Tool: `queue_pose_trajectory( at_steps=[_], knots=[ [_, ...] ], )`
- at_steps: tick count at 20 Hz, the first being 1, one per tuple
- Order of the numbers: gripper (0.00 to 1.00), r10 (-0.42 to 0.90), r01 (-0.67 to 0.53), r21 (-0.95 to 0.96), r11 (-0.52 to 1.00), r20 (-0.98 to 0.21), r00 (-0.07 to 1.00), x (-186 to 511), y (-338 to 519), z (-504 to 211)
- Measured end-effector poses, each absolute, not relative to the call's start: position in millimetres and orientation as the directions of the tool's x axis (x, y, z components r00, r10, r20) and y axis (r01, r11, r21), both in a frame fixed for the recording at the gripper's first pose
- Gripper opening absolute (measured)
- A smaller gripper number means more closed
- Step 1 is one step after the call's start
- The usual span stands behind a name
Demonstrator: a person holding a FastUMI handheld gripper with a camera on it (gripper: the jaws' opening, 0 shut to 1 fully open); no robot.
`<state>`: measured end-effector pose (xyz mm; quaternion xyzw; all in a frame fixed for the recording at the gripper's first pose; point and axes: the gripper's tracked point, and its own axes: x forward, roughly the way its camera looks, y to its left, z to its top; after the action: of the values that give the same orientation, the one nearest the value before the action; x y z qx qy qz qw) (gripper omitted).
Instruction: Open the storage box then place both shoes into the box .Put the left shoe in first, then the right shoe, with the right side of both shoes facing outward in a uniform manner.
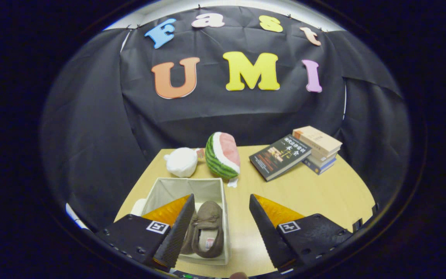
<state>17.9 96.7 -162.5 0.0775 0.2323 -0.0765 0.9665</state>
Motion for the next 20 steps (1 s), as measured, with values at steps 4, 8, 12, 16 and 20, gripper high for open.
queue_pose_trajectory(
  at_steps=[4, 8, 12, 16, 20],
  knots=[
    [0.93, -0.126, 0.177, 0.103, 0.979, -0.377, 0.918, 1.3, 58.2, -125.0],
    [0.95, -0.149, 0.180, 0.079, 0.981, -0.299, 0.943, -17.6, 18.1, -92.0],
    [0.95, -0.156, 0.179, 0.073, 0.981, -0.243, 0.957, -32.4, -13.4, -70.7],
    [0.95, -0.160, 0.177, 0.065, 0.982, -0.207, 0.965, -42.7, -39.2, -56.3],
    [0.95, -0.174, 0.191, 0.079, 0.978, -0.180, 0.968, -43.0, -46.1, -50.6]
  ],
)
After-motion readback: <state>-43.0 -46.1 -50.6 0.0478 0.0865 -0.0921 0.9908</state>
